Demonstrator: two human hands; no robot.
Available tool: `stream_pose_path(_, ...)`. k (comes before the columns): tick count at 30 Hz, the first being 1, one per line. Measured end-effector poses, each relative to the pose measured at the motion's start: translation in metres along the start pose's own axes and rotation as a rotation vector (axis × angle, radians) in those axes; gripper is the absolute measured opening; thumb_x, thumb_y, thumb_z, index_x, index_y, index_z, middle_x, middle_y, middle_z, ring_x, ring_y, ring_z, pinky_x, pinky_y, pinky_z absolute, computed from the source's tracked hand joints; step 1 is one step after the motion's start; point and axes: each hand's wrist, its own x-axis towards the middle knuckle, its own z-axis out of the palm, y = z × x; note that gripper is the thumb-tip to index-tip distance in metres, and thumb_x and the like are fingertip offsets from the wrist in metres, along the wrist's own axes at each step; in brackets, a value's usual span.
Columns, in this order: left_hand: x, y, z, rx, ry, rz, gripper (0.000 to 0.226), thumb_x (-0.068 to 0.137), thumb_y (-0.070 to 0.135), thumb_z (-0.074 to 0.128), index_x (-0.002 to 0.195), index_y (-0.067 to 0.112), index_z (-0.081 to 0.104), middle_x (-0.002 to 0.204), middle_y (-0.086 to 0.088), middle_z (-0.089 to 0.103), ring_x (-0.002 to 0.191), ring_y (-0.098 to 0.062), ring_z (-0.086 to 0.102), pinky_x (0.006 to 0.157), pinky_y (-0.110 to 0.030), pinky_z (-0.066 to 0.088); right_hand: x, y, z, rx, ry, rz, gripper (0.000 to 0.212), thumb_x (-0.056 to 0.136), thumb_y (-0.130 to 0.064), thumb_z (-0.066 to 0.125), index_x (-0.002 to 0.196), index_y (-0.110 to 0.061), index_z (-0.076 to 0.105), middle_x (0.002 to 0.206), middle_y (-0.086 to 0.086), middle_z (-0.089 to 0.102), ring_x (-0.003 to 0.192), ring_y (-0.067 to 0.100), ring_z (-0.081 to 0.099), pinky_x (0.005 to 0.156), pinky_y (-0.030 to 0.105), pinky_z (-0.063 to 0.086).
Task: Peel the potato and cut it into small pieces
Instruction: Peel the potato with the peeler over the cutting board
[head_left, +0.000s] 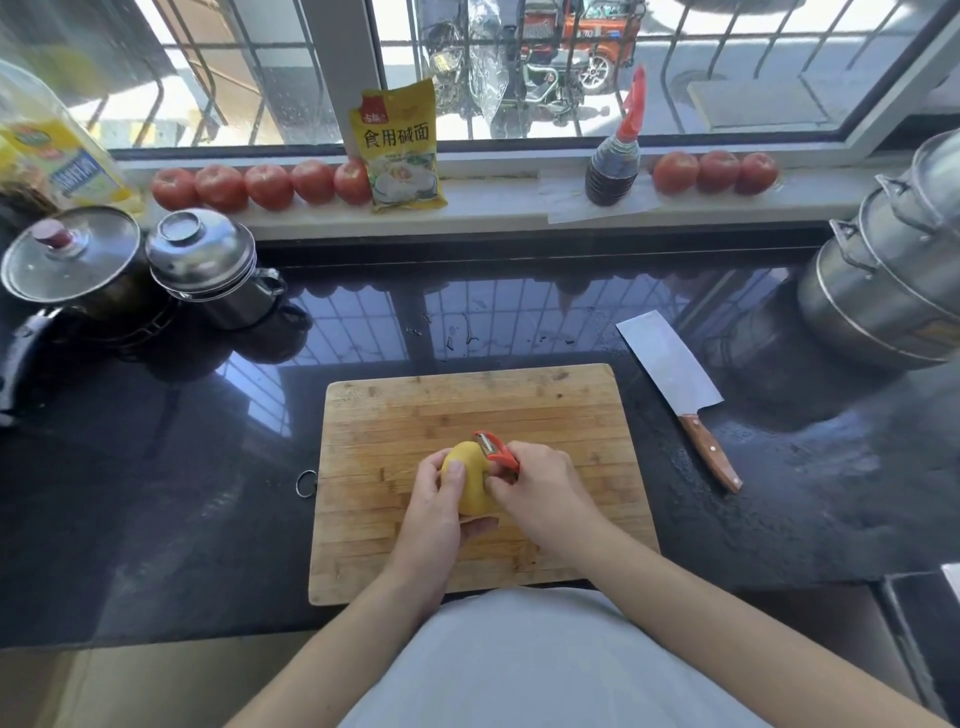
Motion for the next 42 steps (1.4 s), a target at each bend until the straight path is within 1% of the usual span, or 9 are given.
stream_pose_path(5, 0.004, -0.006, -0.001, -0.092, 0.037, -0.046, 0.034, 0.113, 0.037, 0.038, 0.132, 0.018, 0.059, 0.129, -0.021, 0.066, 0.101, -0.024, 0.066, 0.078, -0.04, 0.059, -0.002, 0.004, 0.007, -0.023, 0.001, -0.079, 0.028, 0.088, -0.027, 0.059, 0.063, -0.025, 0.046, 0.062, -0.009, 0.053, 0.058, 0.006, 0.047, 0.054, 0.023, 0.034)
stream_pose_path(10, 0.013, -0.004, -0.009, -0.353, 0.149, -0.2, 0.039, 0.113, 0.041, 0.037, 0.132, 0.014, 0.057, 0.126, -0.023, 0.067, 0.087, -0.036, 0.068, 0.059, -0.033, 0.057, -0.001, 0.007, -0.002, 0.135, 0.156, 0.031, 0.017, 0.092, -0.022, 0.062, 0.079, -0.011, 0.062, 0.071, 0.002, 0.063, 0.059, 0.01, 0.048, 0.053, 0.026, 0.04)
stream_pose_path(15, 0.01, -0.005, -0.02, -0.408, 0.084, -0.254, 0.054, 0.11, 0.052, 0.036, 0.13, 0.009, 0.062, 0.108, -0.018, 0.076, 0.073, -0.03, 0.07, 0.058, -0.032, 0.046, 0.002, 0.015, -0.02, 0.282, 0.23, 0.074, 0.015, 0.097, -0.007, 0.06, 0.083, -0.01, 0.057, 0.074, -0.002, 0.056, 0.054, -0.012, 0.053, 0.042, 0.01, 0.04)
stream_pose_path(17, 0.009, -0.005, -0.02, -0.371, 0.044, -0.24, 0.055, 0.11, 0.054, 0.034, 0.131, 0.012, 0.063, 0.109, -0.016, 0.077, 0.075, -0.029, 0.071, 0.059, -0.032, 0.044, 0.01, 0.026, -0.017, 0.106, 0.163, 0.047, 0.023, 0.099, -0.008, 0.057, 0.081, -0.023, 0.058, 0.081, -0.006, 0.058, 0.068, -0.008, 0.059, 0.052, 0.013, 0.046)
stream_pose_path(21, 0.005, 0.003, -0.018, -0.318, -0.06, -0.231, 0.057, 0.109, 0.057, 0.031, 0.127, 0.014, 0.064, 0.1, -0.014, 0.075, 0.07, -0.026, 0.066, 0.059, -0.034, 0.037, 0.021, 0.058, -0.007, -0.349, -0.007, 0.083, 0.035, 0.097, -0.013, 0.057, 0.123, -0.034, 0.064, 0.124, -0.008, 0.054, 0.098, 0.019, 0.056, 0.078, 0.034, 0.052)
stream_pose_path(25, 0.001, 0.006, -0.018, -0.279, -0.096, -0.229, 0.04, 0.108, 0.043, 0.039, 0.124, 0.015, 0.062, 0.091, -0.009, 0.072, 0.068, -0.025, 0.063, 0.058, -0.033, 0.035, 0.014, 0.069, -0.006, -0.419, 0.084, -0.032, 0.004, 0.1, -0.026, 0.055, 0.099, -0.026, 0.059, 0.1, -0.007, 0.048, 0.072, 0.014, 0.055, 0.066, 0.037, 0.053)
stream_pose_path(30, -0.001, 0.004, -0.018, -0.278, -0.087, -0.21, 0.032, 0.104, 0.025, 0.046, 0.132, 0.017, 0.059, 0.092, -0.009, 0.072, 0.066, -0.026, 0.063, 0.057, -0.031, 0.039, 0.006, 0.065, -0.007, -0.472, 0.226, -0.292, 0.016, 0.098, -0.02, 0.046, 0.083, -0.021, 0.053, 0.072, -0.01, 0.048, 0.063, 0.015, 0.045, 0.062, 0.034, 0.041)
stream_pose_path(36, 0.0, 0.006, -0.015, -0.187, -0.051, -0.17, 0.048, 0.081, 0.021, 0.065, 0.128, 0.016, 0.055, 0.097, -0.013, 0.061, 0.065, -0.024, 0.056, 0.048, -0.028, 0.046, 0.006, 0.06, -0.017, -0.552, 0.335, -0.552, 0.015, 0.092, -0.02, 0.067, 0.107, -0.018, 0.065, 0.09, -0.005, 0.058, 0.083, 0.021, 0.048, 0.082, 0.036, 0.037)
stream_pose_path(42, -0.001, 0.004, -0.013, -0.087, -0.042, -0.136, 0.021, 0.104, 0.012, 0.048, 0.125, 0.015, 0.051, 0.083, -0.011, 0.06, 0.051, -0.02, 0.049, 0.043, -0.026, 0.035, 0.007, 0.046, -0.022, -0.671, 0.338, -0.728, 0.019, 0.084, -0.008, 0.067, 0.1, -0.017, 0.065, 0.092, 0.001, 0.056, 0.086, 0.026, 0.049, 0.089, 0.042, 0.039)
